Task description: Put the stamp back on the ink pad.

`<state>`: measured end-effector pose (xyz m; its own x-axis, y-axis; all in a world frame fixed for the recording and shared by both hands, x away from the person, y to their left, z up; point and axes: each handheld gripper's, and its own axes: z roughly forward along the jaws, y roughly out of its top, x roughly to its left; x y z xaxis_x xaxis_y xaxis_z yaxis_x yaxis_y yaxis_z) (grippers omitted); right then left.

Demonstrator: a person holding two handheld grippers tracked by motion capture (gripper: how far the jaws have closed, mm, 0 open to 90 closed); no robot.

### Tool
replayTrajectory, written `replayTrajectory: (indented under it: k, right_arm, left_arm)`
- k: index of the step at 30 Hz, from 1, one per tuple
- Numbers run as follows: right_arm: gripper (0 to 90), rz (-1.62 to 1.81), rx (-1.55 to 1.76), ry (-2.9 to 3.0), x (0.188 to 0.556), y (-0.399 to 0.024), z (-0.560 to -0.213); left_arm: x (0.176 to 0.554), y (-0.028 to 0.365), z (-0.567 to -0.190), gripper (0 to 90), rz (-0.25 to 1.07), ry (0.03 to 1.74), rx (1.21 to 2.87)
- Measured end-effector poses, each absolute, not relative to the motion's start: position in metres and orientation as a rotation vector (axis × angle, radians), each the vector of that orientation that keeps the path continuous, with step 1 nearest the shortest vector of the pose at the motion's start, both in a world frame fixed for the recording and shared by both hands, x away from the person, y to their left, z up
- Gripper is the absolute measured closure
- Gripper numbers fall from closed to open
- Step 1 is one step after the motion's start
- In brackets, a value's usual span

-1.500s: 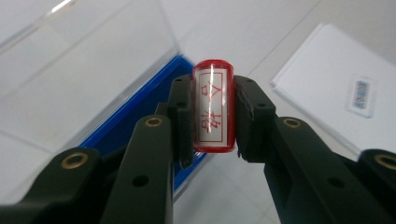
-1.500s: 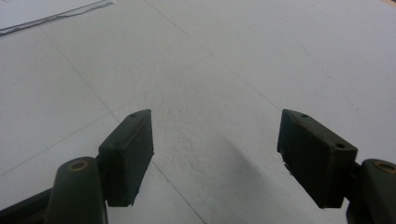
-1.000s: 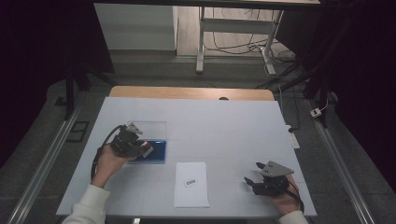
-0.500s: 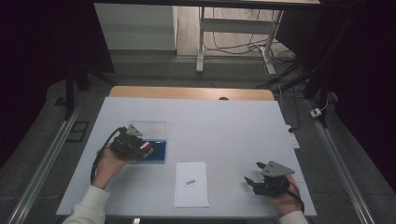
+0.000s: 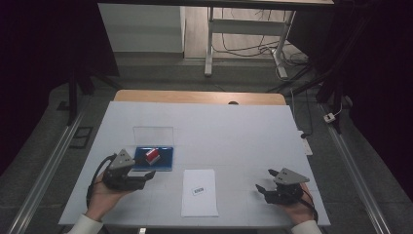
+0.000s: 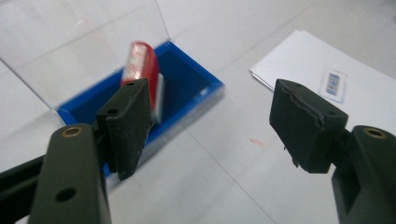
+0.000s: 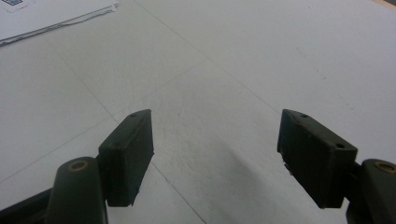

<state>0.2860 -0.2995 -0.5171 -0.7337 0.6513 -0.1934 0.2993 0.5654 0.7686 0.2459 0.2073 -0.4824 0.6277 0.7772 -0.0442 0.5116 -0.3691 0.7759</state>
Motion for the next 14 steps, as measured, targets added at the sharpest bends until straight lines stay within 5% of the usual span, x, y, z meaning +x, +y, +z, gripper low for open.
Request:
replayTrajectory:
  k: [14]
  right_arm:
    - [26.8, 1.070, 0.767, 2.298, 0.284, -0.303, -0.511]
  left_arm:
    - [0.223, 0.206, -0.499, 29.3, 0.385, 1.002, 2.061]
